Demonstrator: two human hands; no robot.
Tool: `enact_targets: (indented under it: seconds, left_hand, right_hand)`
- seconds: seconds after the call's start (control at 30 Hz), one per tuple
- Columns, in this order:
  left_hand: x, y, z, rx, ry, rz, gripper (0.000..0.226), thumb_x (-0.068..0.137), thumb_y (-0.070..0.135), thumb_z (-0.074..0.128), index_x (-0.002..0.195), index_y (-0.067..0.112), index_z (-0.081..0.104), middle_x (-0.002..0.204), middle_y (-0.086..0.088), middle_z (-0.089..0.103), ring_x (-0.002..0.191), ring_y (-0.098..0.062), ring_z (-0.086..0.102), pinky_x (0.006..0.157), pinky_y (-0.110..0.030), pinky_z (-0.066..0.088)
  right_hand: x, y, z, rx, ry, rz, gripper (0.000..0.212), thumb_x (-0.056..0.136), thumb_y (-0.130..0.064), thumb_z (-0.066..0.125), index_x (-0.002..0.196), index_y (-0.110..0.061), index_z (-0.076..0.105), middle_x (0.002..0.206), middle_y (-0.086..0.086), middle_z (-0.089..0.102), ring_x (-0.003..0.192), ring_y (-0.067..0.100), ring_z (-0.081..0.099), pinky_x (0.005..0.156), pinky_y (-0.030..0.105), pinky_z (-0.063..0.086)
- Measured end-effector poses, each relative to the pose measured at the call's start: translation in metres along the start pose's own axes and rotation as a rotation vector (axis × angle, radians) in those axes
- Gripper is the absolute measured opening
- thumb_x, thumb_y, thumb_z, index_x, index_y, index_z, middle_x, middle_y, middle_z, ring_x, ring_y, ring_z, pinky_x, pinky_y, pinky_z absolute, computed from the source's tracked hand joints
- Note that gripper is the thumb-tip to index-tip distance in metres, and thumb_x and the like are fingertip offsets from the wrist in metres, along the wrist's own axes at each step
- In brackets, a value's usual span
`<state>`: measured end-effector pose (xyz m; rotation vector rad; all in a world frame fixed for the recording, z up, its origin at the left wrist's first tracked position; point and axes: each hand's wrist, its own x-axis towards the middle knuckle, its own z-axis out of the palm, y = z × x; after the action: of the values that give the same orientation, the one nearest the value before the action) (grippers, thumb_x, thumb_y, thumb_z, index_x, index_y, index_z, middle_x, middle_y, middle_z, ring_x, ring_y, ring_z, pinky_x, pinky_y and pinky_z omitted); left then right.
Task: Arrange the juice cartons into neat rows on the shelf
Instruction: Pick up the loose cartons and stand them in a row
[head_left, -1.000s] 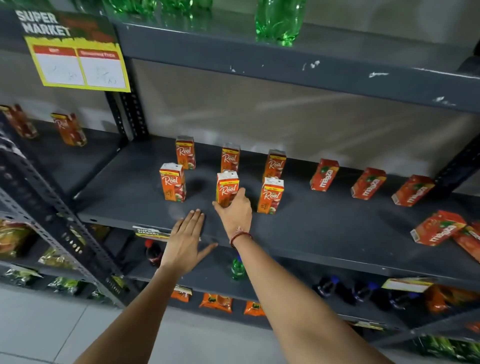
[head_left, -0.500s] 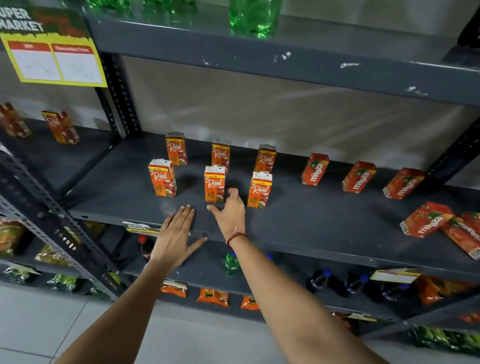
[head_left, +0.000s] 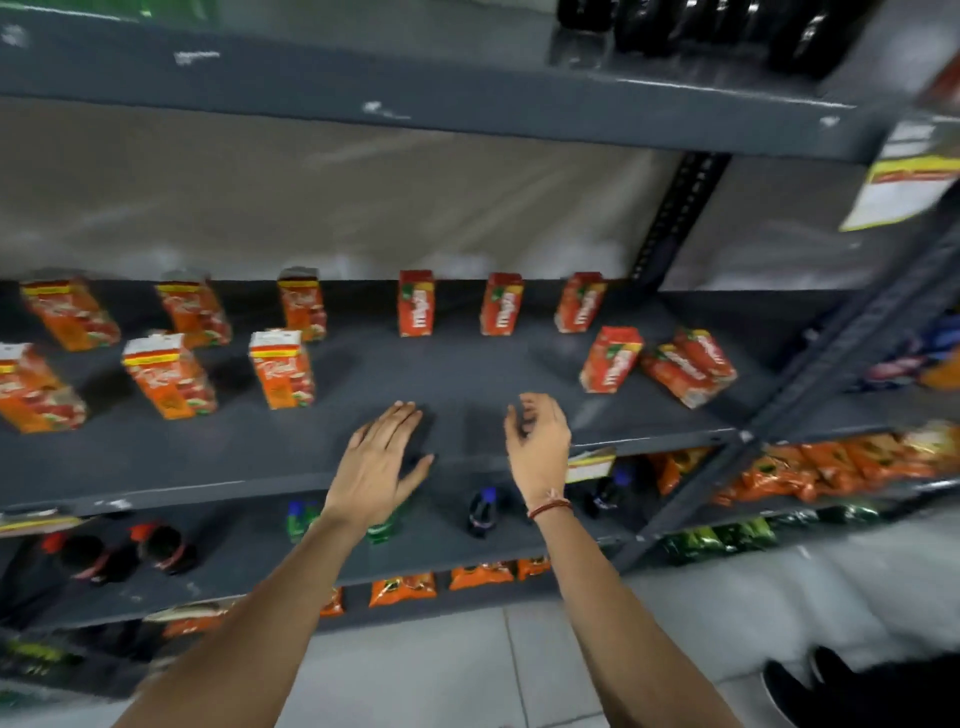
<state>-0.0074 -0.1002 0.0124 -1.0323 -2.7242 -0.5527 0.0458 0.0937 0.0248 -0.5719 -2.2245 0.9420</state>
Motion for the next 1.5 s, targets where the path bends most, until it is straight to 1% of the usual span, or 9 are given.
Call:
enact_targets:
  seconds: [0.23, 0.43, 0.6, 0.8, 0.97, 1.07, 1.2, 1.33, 1.5]
  left_hand:
    - [0.060, 0.077, 0.048, 0.051, -0.113, 0.074, 0.073, 0.086, 0.055, 0.029, 0.132, 0.000, 0.046, 0.138, -0.015, 0.047, 0.128, -0.026, 0.042, 0.099, -0.043, 0.039]
    - [0.067, 0.086, 0.067, 0.205, -0.172, 0.055, 0.097, 0.082, 0.072, -0.003, 0.139, 0.004, 0.037, 0.146, -0.011, 0.036, 0.135, -0.022, 0.031, 0.110, -0.039, 0.025]
    - [0.066, 0.085, 0.069, 0.244, -0.155, 0.055, 0.094, 0.083, 0.072, 0.001, 0.140, 0.005, 0.033, 0.148, -0.011, 0.034, 0.136, -0.022, 0.029, 0.111, -0.038, 0.021]
    - [0.065, 0.087, 0.067, 0.244, -0.129, 0.064, 0.087, 0.084, 0.069, 0.014, 0.141, 0.005, 0.031, 0.148, -0.011, 0.032, 0.137, -0.021, 0.027, 0.111, -0.037, 0.016]
    - [0.066, 0.087, 0.067, 0.233, -0.138, 0.066, 0.087, 0.083, 0.068, 0.015, 0.142, 0.006, 0.028, 0.150, -0.010, 0.030, 0.138, -0.020, 0.024, 0.113, -0.037, 0.016]
    - [0.065, 0.087, 0.068, 0.235, -0.130, 0.066, 0.086, 0.084, 0.068, 0.017, 0.141, 0.005, 0.031, 0.149, -0.011, 0.032, 0.137, -0.020, 0.026, 0.113, -0.037, 0.018]
    - [0.065, 0.086, 0.067, 0.231, -0.138, 0.059, 0.086, 0.084, 0.068, 0.018, 0.142, 0.005, 0.030, 0.149, -0.010, 0.031, 0.138, -0.020, 0.025, 0.113, -0.037, 0.018]
    - [0.065, 0.087, 0.065, 0.246, -0.162, 0.039, 0.089, 0.083, 0.070, 0.019, 0.140, 0.003, 0.033, 0.147, -0.013, 0.035, 0.136, -0.023, 0.029, 0.111, -0.039, 0.022]
    - [0.061, 0.085, 0.065, 0.228, -0.165, -0.039, 0.094, 0.079, 0.073, 0.028, 0.134, -0.001, 0.041, 0.140, -0.017, 0.044, 0.131, -0.027, 0.038, 0.107, -0.044, 0.030]
  right_hand:
    - [0.077, 0.090, -0.095, -0.272, 0.172, 0.239, 0.038, 0.083, -0.012, 0.064, 0.116, 0.002, 0.050, 0.121, 0.024, 0.051, 0.117, 0.040, 0.045, 0.095, 0.047, 0.044]
    - [0.124, 0.123, -0.123, -0.595, -0.031, 0.353, 0.061, 0.085, -0.023, 0.063, 0.130, 0.006, 0.035, 0.137, 0.027, 0.039, 0.125, 0.042, 0.037, 0.100, 0.052, 0.038]
    - [0.135, 0.130, -0.124, -0.689, -0.066, 0.341, 0.062, 0.083, -0.027, 0.067, 0.126, 0.008, 0.040, 0.133, 0.027, 0.042, 0.124, 0.042, 0.040, 0.100, 0.049, 0.040]
    - [0.134, 0.123, -0.127, -0.311, 0.005, 0.545, 0.066, 0.077, -0.031, 0.073, 0.122, 0.009, 0.047, 0.128, 0.027, 0.045, 0.117, 0.042, 0.046, 0.099, 0.044, 0.041]
    - [0.098, 0.115, -0.120, 0.246, 0.193, 0.709, 0.044, 0.073, -0.031, 0.076, 0.102, -0.003, 0.059, 0.112, 0.019, 0.061, 0.105, 0.034, 0.057, 0.097, 0.044, 0.045]
    - [0.073, 0.094, -0.110, 0.496, 0.208, 0.665, 0.037, 0.075, -0.019, 0.076, 0.100, -0.015, 0.050, 0.102, 0.003, 0.061, 0.093, 0.018, 0.059, 0.090, 0.030, 0.046]
    - [0.056, 0.055, -0.088, 0.489, 0.131, 0.472, 0.038, 0.070, -0.017, 0.081, 0.097, -0.018, 0.053, 0.085, -0.008, 0.063, 0.075, -0.004, 0.059, 0.064, 0.000, 0.044]
    - [0.062, 0.026, -0.055, 0.275, 0.032, 0.305, 0.044, 0.064, -0.033, 0.083, 0.094, -0.014, 0.059, 0.088, 0.006, 0.072, 0.081, 0.018, 0.068, 0.081, 0.029, 0.055]
    - [0.074, 0.003, -0.019, 0.085, -0.103, 0.215, 0.049, 0.067, -0.031, 0.080, 0.099, -0.005, 0.053, 0.096, 0.013, 0.069, 0.089, 0.028, 0.067, 0.075, 0.033, 0.053]
